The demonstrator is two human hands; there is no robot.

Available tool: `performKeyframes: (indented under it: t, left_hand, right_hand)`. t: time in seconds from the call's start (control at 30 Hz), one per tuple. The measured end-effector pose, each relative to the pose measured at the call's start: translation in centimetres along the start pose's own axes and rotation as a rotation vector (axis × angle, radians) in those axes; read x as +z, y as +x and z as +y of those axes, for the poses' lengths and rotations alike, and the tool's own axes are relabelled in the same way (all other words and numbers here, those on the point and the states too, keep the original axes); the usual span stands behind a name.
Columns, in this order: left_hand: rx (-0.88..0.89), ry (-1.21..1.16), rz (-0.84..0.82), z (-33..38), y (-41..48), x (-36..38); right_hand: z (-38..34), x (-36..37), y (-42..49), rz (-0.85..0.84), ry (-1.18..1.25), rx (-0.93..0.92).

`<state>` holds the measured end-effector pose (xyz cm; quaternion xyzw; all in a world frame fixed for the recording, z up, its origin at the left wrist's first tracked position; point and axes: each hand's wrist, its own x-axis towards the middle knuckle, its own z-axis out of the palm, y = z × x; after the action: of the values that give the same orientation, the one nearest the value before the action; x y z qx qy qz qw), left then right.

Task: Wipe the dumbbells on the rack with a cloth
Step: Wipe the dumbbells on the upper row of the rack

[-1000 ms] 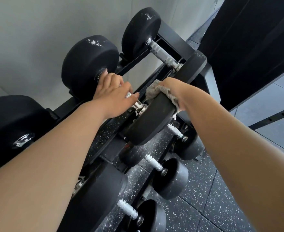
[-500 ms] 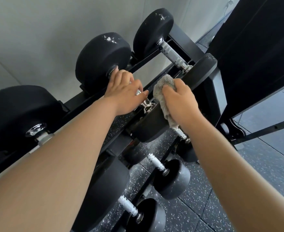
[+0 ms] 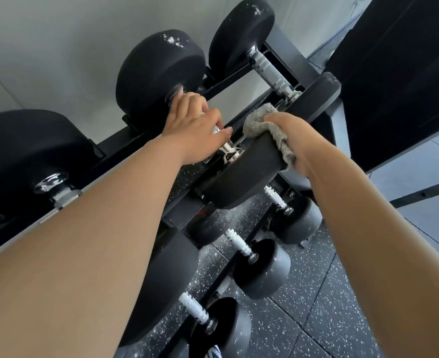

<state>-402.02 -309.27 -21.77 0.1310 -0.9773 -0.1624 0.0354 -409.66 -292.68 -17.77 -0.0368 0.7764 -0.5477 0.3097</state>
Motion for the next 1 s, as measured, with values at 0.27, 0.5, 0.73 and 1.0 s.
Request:
performKeyframes:
  t: [0.27, 0.5, 0.73, 1.0]
  left_hand:
    - [0.004, 0.009, -0.038, 0.2, 0.0, -0.3]
    - [0.023, -0.037, -0.029, 0.2, -1.5, 0.7]
    - [0.024, 0.017, -0.115, -0.2, -1.8, 0.4]
    - [0.023, -0.031, -0.121, 0.1, -2.0, 0.2]
  right_hand:
    - [2.6, 3.9, -6.1, 0.403, -0.328, -0.471]
    - [2.0, 3.3, -3.3, 0.386, -0.207, -0.357]
    - [1.3, 2.8, -3.5, 0.356, -0.080, -0.291]
    - [7.2, 9.3, -7.3, 0.733, -0.388, -0.694]
